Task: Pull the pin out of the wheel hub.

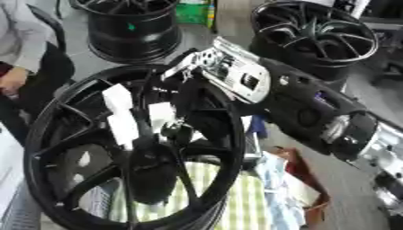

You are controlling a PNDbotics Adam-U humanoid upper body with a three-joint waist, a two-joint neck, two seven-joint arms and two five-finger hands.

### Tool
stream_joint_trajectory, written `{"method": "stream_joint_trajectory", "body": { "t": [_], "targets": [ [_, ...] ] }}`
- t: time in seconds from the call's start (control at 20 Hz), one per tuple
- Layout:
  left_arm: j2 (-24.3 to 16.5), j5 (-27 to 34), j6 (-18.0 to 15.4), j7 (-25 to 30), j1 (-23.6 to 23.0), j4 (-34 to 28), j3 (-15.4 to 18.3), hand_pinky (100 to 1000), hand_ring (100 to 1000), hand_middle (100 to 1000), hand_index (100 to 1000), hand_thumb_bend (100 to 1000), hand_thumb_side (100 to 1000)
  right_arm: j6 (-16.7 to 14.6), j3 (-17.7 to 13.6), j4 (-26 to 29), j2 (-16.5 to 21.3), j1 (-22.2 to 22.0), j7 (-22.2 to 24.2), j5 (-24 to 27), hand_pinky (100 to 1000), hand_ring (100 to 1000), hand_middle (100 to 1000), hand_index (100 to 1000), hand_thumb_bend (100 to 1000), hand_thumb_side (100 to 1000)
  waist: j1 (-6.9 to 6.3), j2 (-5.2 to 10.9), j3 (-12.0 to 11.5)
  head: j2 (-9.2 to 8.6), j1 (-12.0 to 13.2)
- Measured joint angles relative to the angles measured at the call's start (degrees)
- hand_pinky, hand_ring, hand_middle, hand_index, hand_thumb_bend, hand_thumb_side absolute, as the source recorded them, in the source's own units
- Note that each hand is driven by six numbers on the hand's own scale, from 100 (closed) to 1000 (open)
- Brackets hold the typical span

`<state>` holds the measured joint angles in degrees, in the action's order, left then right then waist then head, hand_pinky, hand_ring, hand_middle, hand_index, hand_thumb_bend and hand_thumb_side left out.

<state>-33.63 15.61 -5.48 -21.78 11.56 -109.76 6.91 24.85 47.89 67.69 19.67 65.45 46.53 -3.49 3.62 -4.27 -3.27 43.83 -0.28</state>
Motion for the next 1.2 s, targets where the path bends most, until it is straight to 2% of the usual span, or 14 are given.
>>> {"method": "stream_joint_trajectory", "body": {
  "t": [0.3, 0.5, 0.9, 1.2],
  "targets": [
    [0.03, 0.02, 0.0, 0.03, -0.02, 0.01, 0.0, 830, 848, 762, 821, 475, 536, 0.43, -0.28, -0.05, -0.39, -0.45, -0.43, -0.33, 775, 836, 750, 819, 389, 144, 0.0, -0.06, 0.0, 0.0, -0.01],
    [0.26, 0.02, 0.02, 0.06, -0.03, 0.02, 0.0, 831, 848, 762, 820, 474, 536, 1.46, -0.3, 0.16, -0.77, -0.45, -1.46, 0.03, 770, 827, 724, 793, 344, 118, -0.01, -0.07, 0.0, 0.0, -0.03],
    [0.47, 0.03, 0.09, 0.17, -0.09, 0.02, 0.0, 832, 849, 762, 820, 468, 540, 2.44, -0.25, 0.32, -1.31, -0.79, -2.44, 0.04, 753, 802, 677, 755, 102, 100, -0.01, -0.19, -0.01, 0.0, -0.25],
    [0.49, 0.09, 0.09, 0.17, -0.36, 0.03, 0.0, 833, 850, 763, 821, 465, 542, 2.39, -0.59, 0.31, -1.61, -0.94, -2.38, -0.11, 727, 766, 582, 668, 100, 100, -0.01, -0.24, -0.05, 0.0, -0.39]
  ]
}}
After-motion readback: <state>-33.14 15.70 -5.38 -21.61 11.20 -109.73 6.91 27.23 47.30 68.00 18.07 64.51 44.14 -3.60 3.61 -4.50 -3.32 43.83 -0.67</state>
